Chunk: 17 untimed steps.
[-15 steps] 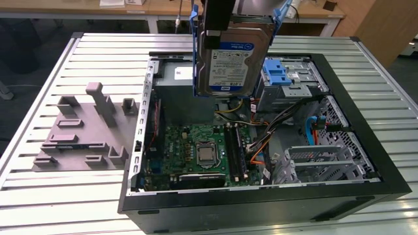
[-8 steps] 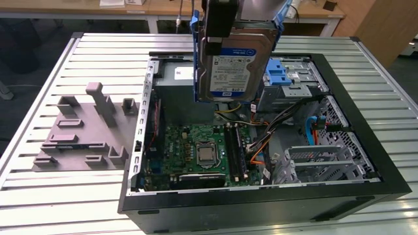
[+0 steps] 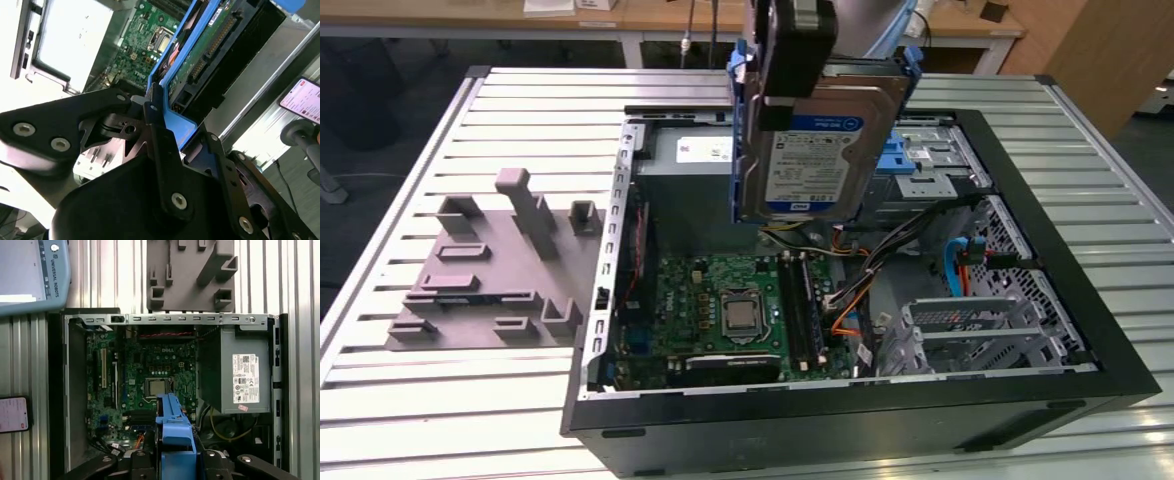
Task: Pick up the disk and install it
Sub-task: 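Insert the disk into the insertion slot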
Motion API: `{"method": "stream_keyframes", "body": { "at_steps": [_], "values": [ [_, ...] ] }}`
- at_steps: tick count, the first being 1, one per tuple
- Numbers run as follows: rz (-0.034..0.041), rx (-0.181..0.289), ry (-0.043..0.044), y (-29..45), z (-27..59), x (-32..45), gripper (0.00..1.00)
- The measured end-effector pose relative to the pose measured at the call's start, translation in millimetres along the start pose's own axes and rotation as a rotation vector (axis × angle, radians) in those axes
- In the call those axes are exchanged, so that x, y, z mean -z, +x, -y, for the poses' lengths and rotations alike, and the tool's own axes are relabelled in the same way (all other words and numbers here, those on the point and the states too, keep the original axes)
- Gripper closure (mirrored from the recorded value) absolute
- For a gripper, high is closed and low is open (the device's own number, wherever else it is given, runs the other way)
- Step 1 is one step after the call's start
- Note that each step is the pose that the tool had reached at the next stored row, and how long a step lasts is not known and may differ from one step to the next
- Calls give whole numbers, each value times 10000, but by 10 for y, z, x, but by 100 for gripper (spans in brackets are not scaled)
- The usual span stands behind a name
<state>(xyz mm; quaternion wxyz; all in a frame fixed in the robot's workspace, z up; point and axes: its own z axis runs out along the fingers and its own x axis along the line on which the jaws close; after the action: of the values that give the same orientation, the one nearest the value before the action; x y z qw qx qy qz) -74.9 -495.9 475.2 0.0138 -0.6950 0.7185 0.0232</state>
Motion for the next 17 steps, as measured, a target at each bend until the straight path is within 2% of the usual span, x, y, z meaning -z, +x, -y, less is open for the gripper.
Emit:
{"method": "stream_keyframes", "body": {
  "at_steps": [3,11,13,17],
  "values": [
    [-1,0,-1,69,35,-17,64],
    [-2,0,-1,398,54,-37,64],
    [-1,0,-2,424,83,-40,64],
    [-2,-2,-22,430,242,-47,64]
  ]
}}
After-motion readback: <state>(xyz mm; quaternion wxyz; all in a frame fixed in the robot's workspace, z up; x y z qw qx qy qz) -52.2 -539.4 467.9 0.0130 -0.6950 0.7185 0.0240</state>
